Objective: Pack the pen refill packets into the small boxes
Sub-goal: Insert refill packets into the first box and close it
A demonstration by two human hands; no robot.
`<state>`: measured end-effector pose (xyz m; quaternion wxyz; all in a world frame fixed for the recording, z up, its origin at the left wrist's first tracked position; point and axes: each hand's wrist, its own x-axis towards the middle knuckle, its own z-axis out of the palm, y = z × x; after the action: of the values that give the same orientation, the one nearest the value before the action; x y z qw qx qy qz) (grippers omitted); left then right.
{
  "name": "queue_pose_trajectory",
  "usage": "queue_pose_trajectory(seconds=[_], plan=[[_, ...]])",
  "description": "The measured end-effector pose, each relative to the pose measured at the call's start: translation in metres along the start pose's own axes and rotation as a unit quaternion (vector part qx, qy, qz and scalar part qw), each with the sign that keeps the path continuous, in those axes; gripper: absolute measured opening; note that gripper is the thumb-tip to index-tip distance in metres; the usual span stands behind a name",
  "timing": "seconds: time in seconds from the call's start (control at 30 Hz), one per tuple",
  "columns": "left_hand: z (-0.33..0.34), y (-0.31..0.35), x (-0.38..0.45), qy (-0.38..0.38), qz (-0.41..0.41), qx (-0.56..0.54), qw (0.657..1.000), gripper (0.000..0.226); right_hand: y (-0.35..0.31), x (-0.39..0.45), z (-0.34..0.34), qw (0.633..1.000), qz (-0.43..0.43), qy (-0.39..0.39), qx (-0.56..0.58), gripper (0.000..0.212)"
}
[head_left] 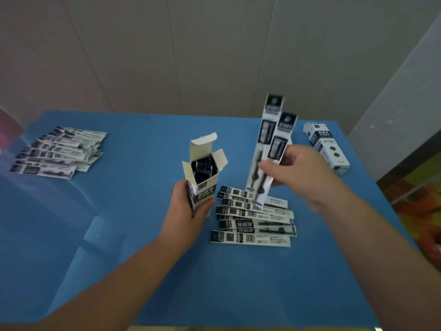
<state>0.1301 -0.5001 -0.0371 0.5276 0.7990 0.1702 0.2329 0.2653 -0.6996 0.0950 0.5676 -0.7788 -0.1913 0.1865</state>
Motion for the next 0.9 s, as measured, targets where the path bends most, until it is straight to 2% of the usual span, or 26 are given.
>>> queue_pose_trajectory(seconds=[0.13, 0.23, 0.33, 0.5, 0.73, 0.9], plan=[[-0.003, -0.001, 0.004, -0.02, 0.011, 0.001, 1.0, 0.061, -0.025, -0.02, 0.016, 0.979, -0.08, 0.025, 0.183, 0.006], [-0.005, 0.001, 0.005, -0.031, 0.029, 0.001, 0.999, 0.058, -0.039, -0.028, 0.036, 0.968, -0.125, 0.032, 0.213, 0.008], [-0.006, 0.004, 0.005, -0.043, 0.047, 0.002, 0.998, 0.055, -0.049, -0.027, 0.052, 0.971, -0.151, 0.039, 0.182, 0.008], [-0.009, 0.002, 0.009, -0.069, 0.045, -0.009, 0.997, 0.052, -0.055, -0.024, 0.06, 0.98, -0.181, 0.081, 0.027, 0.007], [-0.014, 0.0, 0.014, -0.086, 0.058, -0.012, 0.995, 0.064, -0.056, -0.022, 0.066, 0.974, -0.202, 0.065, 0.074, 0.01], [-0.016, 0.001, 0.016, -0.101, 0.081, -0.012, 0.992, 0.055, -0.048, -0.028, 0.072, 0.975, -0.213, 0.026, 0.064, 0.02]])
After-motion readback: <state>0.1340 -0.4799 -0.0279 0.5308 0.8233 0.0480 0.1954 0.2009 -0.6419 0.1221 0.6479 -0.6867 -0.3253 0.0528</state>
